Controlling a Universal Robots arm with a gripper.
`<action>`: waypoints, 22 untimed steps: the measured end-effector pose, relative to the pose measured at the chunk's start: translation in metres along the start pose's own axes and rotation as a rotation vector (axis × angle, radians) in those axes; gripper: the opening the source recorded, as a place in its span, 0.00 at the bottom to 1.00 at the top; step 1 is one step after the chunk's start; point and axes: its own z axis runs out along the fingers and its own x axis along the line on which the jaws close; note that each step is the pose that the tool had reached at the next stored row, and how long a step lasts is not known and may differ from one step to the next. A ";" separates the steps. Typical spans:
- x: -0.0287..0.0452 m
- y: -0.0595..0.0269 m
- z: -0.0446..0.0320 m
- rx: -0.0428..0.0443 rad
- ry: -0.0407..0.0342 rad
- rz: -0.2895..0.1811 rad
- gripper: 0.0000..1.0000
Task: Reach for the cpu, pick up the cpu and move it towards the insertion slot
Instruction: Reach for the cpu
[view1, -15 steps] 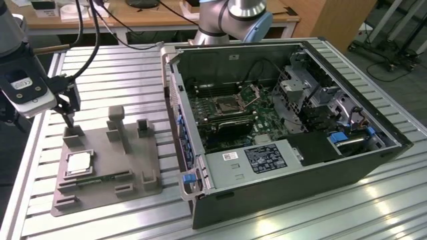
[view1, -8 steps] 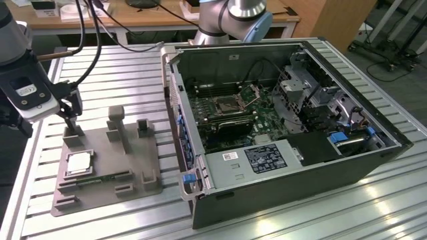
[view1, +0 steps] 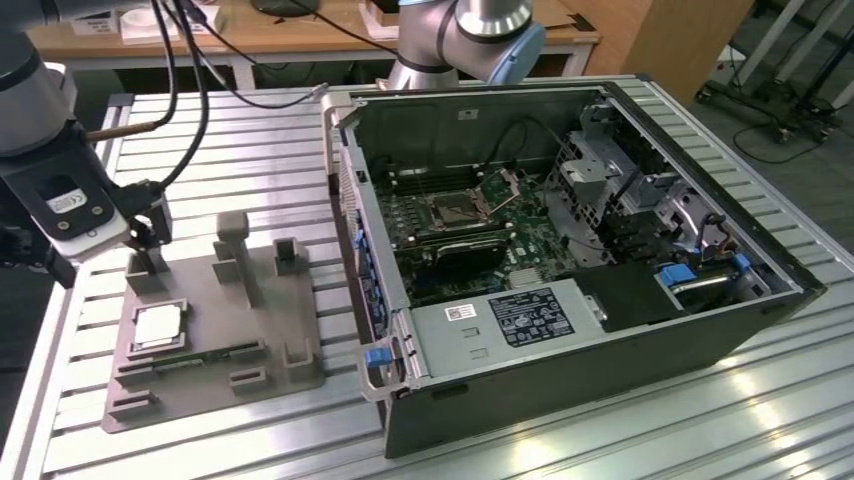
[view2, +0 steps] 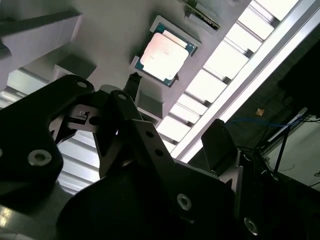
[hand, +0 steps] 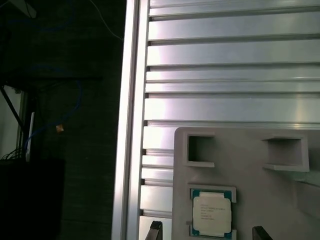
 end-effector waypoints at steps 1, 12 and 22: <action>0.0000 -0.0003 0.0006 -0.0016 0.0002 0.000 0.76; 0.0000 -0.0008 0.0011 -0.0115 -0.0002 0.000 0.76; -0.0007 -0.0011 0.0054 -0.0115 -0.0002 0.000 0.76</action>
